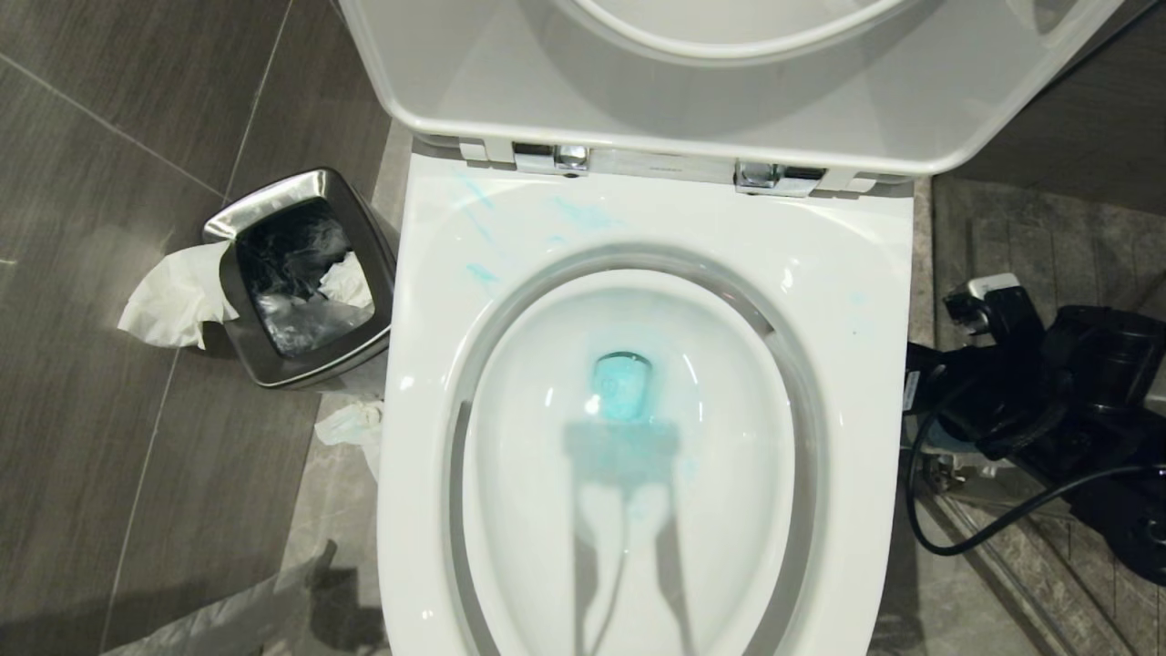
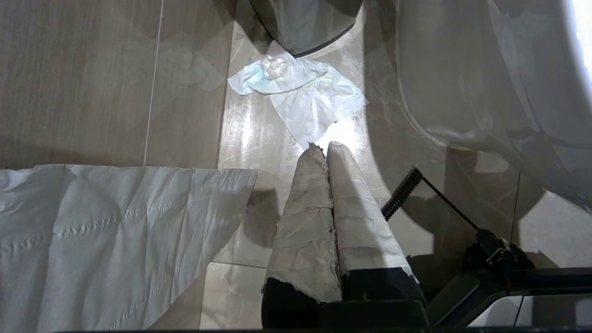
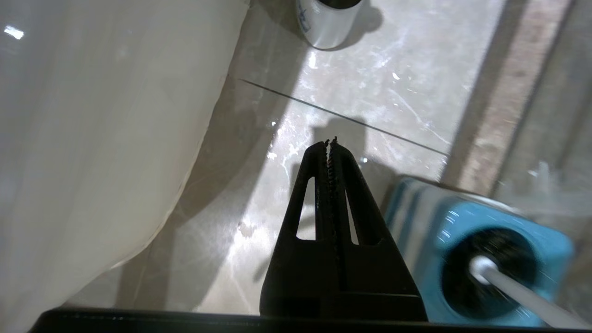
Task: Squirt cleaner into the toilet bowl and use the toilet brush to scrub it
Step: Scrub the toilet bowl
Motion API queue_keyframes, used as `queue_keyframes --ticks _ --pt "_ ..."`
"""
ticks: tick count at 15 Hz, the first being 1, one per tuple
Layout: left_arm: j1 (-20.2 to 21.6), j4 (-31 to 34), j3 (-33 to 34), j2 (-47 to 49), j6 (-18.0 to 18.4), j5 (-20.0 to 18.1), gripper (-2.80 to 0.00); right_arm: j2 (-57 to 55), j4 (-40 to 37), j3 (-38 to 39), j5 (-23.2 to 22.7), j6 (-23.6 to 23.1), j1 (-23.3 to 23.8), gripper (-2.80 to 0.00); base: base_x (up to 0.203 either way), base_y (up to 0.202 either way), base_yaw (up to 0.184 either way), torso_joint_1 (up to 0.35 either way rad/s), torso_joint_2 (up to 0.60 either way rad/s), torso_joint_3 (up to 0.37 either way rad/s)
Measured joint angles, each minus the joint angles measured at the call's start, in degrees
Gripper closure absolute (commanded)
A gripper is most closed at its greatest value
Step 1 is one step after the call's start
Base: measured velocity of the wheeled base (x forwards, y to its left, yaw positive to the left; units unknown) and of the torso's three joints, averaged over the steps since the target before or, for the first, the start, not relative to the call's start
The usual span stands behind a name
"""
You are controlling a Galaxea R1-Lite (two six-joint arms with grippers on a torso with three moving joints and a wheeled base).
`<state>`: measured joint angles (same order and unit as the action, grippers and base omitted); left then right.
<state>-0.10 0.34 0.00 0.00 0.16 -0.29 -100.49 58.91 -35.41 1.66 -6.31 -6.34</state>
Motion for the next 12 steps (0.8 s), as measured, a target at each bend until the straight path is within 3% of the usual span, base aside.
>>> queue_keyframes --ticks 5,9,12 --pt "0.0 0.0 0.0 0.0 0.0 0.0 0.0 13.5 -17.6 -2.5 3.1 0.5 0.0 0.0 0.0 0.0 0.0 0.0 0.0 0.0" --pt "0.0 0.0 0.0 0.0 0.0 0.0 0.0 25.2 -36.0 -5.1 4.0 1.1 0.0 0.0 0.0 0.0 0.0 0.0 0.0 0.0" --pt "0.0 0.0 0.0 0.0 0.0 0.0 0.0 32.3 -51.5 -8.3 3.9 5.6 0.0 0.0 0.0 0.0 0.0 0.0 0.0 0.0"
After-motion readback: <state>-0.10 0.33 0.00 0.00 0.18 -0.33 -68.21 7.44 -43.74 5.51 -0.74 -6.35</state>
